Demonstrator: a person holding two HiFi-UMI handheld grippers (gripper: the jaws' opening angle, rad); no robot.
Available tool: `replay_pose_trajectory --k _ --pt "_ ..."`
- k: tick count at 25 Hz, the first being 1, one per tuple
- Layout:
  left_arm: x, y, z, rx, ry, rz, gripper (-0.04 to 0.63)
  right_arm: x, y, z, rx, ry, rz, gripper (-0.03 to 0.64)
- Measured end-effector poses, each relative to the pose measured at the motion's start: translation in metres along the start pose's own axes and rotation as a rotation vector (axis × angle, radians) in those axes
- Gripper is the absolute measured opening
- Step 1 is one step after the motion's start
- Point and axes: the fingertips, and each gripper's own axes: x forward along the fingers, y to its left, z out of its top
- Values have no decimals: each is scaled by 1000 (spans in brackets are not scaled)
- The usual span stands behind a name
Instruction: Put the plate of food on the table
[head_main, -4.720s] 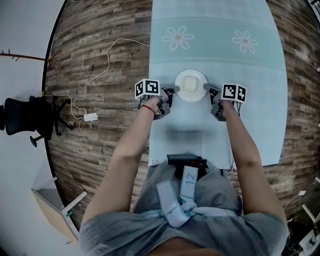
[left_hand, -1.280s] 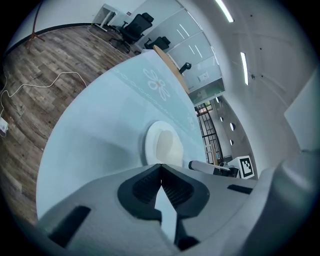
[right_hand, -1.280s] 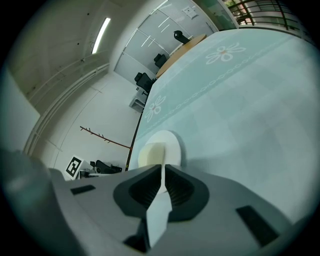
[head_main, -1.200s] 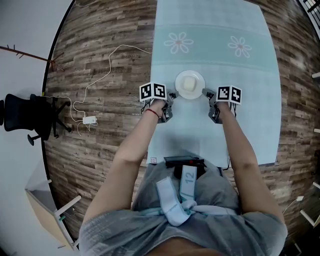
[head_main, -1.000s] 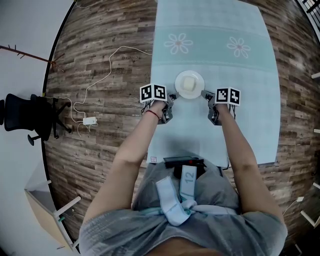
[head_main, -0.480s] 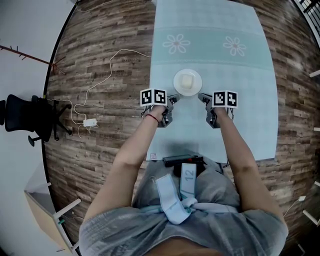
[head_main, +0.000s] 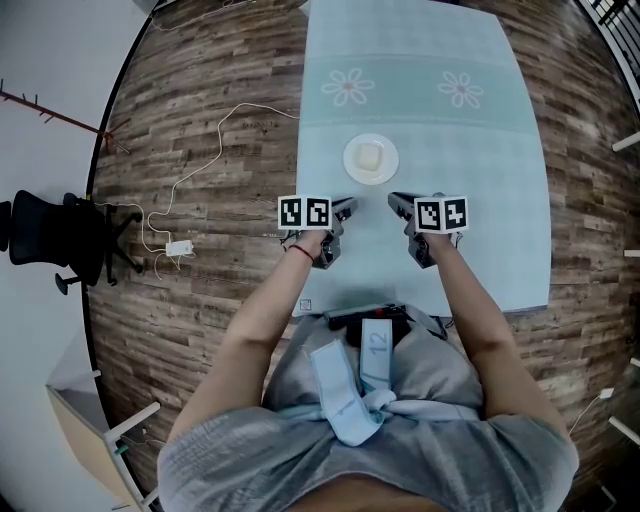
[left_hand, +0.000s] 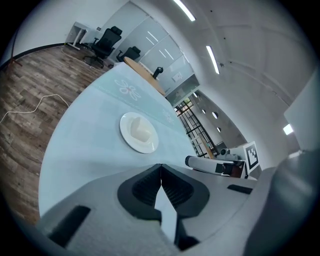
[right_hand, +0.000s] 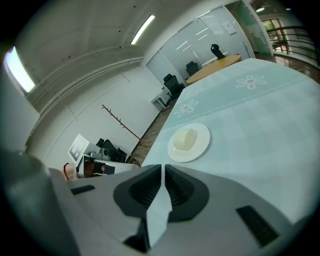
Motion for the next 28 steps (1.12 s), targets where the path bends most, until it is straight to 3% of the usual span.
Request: replay_pose_trajectory --k 10,15,28 --pt "-27 -38 -17 212 -82 -81 20 -28 46 -25 -166 -63 22 40" --pt "-42 -49 -36 301 -75 -87 20 -44 64 -36 -205 -93 33 41" --pt "-83 -69 -76 351 -155 -96 20 -78 91 -63 -225 -140 46 40"
